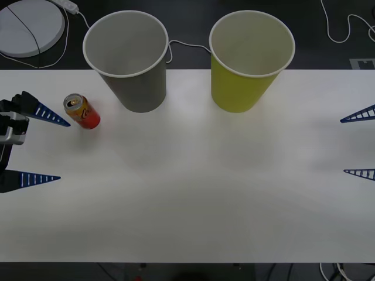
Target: Put the can into the green bin and the plastic bottle into the gray bin
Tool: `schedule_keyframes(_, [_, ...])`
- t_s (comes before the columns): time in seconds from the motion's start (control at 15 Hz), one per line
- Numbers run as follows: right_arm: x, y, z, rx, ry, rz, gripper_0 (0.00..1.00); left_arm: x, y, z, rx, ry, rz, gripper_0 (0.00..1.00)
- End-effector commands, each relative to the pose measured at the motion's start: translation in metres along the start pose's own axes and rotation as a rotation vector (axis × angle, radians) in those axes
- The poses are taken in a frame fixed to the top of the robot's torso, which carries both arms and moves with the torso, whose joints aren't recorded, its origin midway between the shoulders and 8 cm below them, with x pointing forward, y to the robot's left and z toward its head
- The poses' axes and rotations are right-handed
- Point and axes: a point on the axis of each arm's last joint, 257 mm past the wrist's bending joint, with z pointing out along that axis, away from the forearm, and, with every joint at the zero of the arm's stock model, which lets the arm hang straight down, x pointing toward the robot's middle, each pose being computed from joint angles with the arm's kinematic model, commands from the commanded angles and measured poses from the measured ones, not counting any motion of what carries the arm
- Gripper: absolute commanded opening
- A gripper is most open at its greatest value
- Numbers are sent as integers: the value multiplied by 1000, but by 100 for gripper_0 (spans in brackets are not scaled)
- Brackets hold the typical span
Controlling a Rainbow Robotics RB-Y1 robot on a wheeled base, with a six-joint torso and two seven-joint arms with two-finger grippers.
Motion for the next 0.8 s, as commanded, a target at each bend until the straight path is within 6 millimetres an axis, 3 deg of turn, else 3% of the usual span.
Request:
schedule_keyframes(0.07, [0,0,0,0,0,0,100,6,-13,-1,14,-9,-46,100])
schedule_keyframes(0.27, [0,0,0,0,0,0,100,14,-29,-4,-2,-42,-151,100])
schedule_keyframes(0.8, [0,0,0,0,0,0,100,26,-15,-5,-226,-192,-573,100])
